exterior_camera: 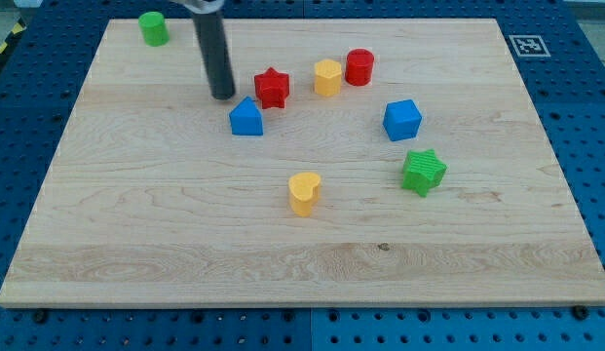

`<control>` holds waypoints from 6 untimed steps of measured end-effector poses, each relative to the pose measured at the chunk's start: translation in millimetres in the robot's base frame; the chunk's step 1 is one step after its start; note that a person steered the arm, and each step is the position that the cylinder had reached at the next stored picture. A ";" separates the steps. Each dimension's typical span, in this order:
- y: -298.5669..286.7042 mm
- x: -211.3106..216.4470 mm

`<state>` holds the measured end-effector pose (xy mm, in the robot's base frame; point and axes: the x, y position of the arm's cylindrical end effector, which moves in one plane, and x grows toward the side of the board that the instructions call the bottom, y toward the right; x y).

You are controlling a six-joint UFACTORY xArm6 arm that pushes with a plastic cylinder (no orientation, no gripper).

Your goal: Slide the red star to the left of the yellow hexagon

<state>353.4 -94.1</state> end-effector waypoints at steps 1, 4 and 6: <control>29.9 8.5; 63.2 7.1; 69.1 -7.0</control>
